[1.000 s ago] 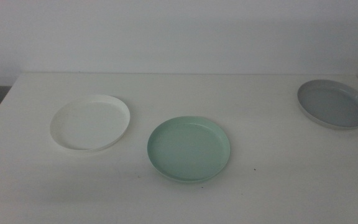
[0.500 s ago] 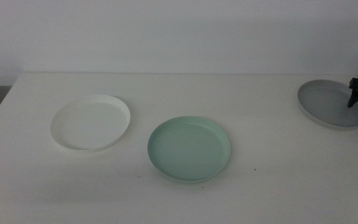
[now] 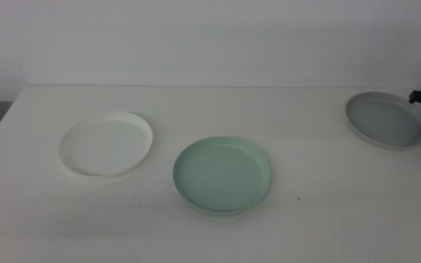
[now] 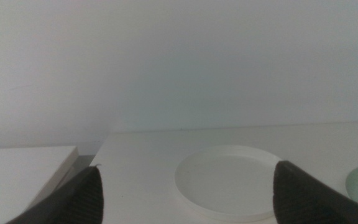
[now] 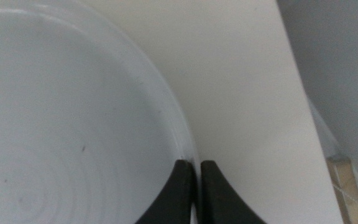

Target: Stack the three bowls on top of each other.

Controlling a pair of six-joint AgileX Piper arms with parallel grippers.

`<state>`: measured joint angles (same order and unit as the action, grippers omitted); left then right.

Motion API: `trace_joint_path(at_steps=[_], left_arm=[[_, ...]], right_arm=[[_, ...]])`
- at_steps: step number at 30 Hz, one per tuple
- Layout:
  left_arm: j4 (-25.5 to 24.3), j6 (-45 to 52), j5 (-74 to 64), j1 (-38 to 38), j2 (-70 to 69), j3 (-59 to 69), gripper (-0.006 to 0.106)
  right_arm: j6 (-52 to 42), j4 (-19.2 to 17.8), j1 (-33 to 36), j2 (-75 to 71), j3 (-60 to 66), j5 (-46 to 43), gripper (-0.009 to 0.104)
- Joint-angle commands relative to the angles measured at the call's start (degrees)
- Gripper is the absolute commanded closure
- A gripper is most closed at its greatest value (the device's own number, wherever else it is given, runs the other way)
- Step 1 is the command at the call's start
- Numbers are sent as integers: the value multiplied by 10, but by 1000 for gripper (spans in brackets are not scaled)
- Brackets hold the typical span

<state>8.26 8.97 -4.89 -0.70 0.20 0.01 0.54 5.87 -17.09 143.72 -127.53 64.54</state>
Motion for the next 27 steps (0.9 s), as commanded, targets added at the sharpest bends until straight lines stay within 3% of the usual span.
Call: trace_joint_path(at_steps=[1, 4, 10, 12, 20, 27], left_arm=[[1, 1, 8, 2, -2, 0, 7], [1, 1, 8, 2, -2, 0, 7], [1, 1, 8, 2, -2, 0, 7], [1, 1, 8, 2, -2, 0, 7], [1, 1, 8, 2, -2, 0, 7], [1, 1, 8, 2, -2, 0, 7]], right_arm=[[-5, -17, 0, -21, 6, 16, 97], [-18, 18, 5, -69, 6, 18, 97], [-110, 160, 59, -161, 18, 54, 97], [-112, 187, 84, -195, 49, 54, 97], [-105, 163, 255, -292, 253, -45, 97], [-97, 146, 356, -292, 334, -104, 97]])
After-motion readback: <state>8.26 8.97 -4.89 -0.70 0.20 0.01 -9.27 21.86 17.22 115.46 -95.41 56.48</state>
